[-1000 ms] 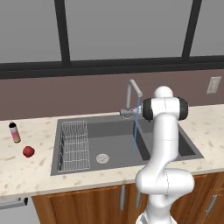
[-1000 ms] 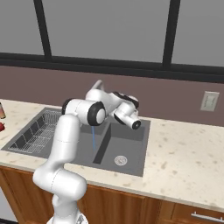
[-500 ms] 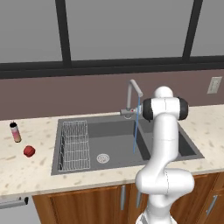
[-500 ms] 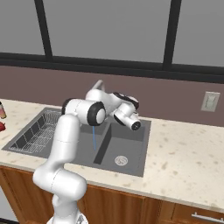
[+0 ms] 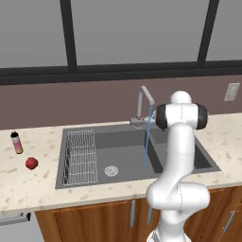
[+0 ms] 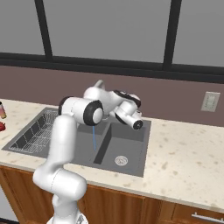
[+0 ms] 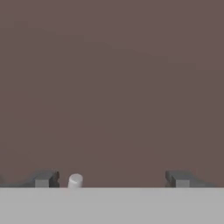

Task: Turn on the sink faucet. Then move the bell pepper from the counter to the sink. Turn off the sink. Move the vegetable from the sink to the pot next to the stove. Finally move the pot to the rear right burner.

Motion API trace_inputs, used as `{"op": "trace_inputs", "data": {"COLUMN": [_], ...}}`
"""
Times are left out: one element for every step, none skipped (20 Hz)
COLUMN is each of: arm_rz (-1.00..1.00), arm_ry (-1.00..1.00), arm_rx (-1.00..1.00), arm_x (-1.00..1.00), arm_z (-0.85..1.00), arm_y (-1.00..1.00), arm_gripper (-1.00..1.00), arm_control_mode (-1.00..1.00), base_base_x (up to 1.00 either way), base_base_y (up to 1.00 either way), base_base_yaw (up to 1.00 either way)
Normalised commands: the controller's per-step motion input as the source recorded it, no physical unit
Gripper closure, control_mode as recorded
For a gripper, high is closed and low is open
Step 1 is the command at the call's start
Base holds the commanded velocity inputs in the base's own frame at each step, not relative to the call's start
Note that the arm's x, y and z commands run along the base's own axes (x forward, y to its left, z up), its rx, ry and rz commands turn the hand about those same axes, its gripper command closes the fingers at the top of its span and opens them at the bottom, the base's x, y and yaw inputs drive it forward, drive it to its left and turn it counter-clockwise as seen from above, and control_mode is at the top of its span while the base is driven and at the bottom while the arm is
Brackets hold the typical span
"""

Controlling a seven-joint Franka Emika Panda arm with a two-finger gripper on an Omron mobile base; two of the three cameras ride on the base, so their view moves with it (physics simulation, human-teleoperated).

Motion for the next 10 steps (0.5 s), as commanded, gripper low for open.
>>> {"op": "trace_inputs", "data": {"arm_rz": [-0.05, -0.05, -0.06, -0.07, -0.07, -0.08, -0.08, -0.08, -0.08, -0.09], "arm_ry": [0.01, 0.01, 0.00, 0.00, 0.00, 0.00, 0.00, 0.00, 0.00, 0.00], "arm_rx": [0.00, 0.00, 0.01, 0.01, 0.02, 0.02, 0.02, 0.02, 0.02, 0.02], "arm_x": [-0.26, -0.31, -0.33, -0.36, -0.43, -0.43, -0.45, -0.47, -0.48, -0.54], "arm_z": [0.33, 0.35, 0.28, 0.30, 0.31, 0.30, 0.31, 0.30, 0.30, 0.30], "arm_y": [-0.38, -0.39, -0.39, -0.39, -0.39, -0.37, -0.36, -0.35, -0.35, -0.33], "arm_gripper": [-1.00, -1.00, -1.00, -1.00, -1.00, -1.00, -1.00, -1.00, -1.00, -1.00], "arm_control_mode": [-1.00, -1.00, -1.00, -1.00, -1.00, -1.00, -1.00, -1.00, -1.00, -1.00], "base_base_x": [0.00, 0.00, 0.00, 0.00, 0.00, 0.00, 0.00, 0.00, 0.00, 0.00], "base_base_y": [0.00, 0.00, 0.00, 0.00, 0.00, 0.00, 0.00, 0.00, 0.00, 0.00], "base_base_yaw": [0.00, 0.00, 0.00, 0.00, 0.00, 0.00, 0.00, 0.00, 0.00, 0.00]}}
